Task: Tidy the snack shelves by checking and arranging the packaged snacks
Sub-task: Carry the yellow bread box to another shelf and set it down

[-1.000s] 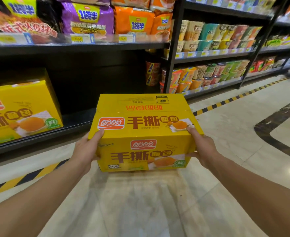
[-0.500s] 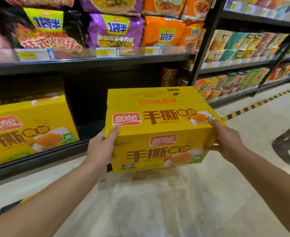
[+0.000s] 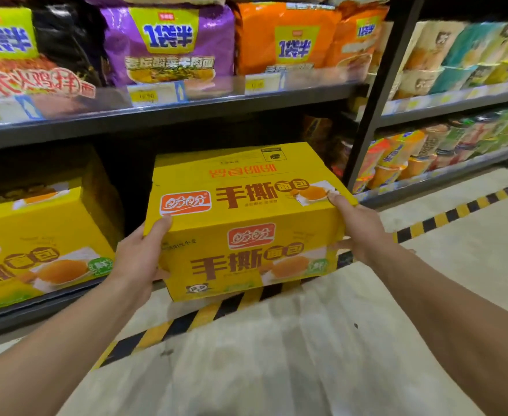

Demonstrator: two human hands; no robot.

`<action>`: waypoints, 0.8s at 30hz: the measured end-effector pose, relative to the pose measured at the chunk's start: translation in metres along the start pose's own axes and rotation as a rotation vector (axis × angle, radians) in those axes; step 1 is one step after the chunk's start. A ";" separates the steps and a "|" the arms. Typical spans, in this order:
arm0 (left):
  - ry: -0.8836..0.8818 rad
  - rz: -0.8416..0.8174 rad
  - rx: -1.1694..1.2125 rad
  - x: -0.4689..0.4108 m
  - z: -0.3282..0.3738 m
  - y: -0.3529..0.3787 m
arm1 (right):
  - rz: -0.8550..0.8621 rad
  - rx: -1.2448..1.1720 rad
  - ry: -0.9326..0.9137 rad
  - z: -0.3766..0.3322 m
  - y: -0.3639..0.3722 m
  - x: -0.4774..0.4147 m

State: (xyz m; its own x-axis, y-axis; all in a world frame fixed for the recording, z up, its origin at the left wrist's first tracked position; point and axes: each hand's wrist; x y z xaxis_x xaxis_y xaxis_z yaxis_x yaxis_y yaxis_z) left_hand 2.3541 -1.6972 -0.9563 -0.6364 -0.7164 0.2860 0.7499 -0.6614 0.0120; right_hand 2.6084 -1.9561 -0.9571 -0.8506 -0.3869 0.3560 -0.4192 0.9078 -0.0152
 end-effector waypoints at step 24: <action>0.054 0.181 -0.190 -0.117 0.015 0.056 | -0.404 0.161 -0.159 -0.054 0.022 -0.187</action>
State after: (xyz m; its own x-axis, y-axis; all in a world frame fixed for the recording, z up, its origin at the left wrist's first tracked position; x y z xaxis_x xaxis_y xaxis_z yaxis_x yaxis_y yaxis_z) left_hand 2.4736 -1.6467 -0.9745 -0.5078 -0.8340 0.2159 0.8080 -0.5480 -0.2164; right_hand 2.7756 -1.8545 -0.9735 -0.6417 -0.7359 0.2161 -0.7604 0.6472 -0.0544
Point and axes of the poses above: each hand's wrist, its own x-axis away from the middle knuckle, its own y-axis out of the palm, z = x × y, and after that the axes turned 9 degrees about -z, right-handed
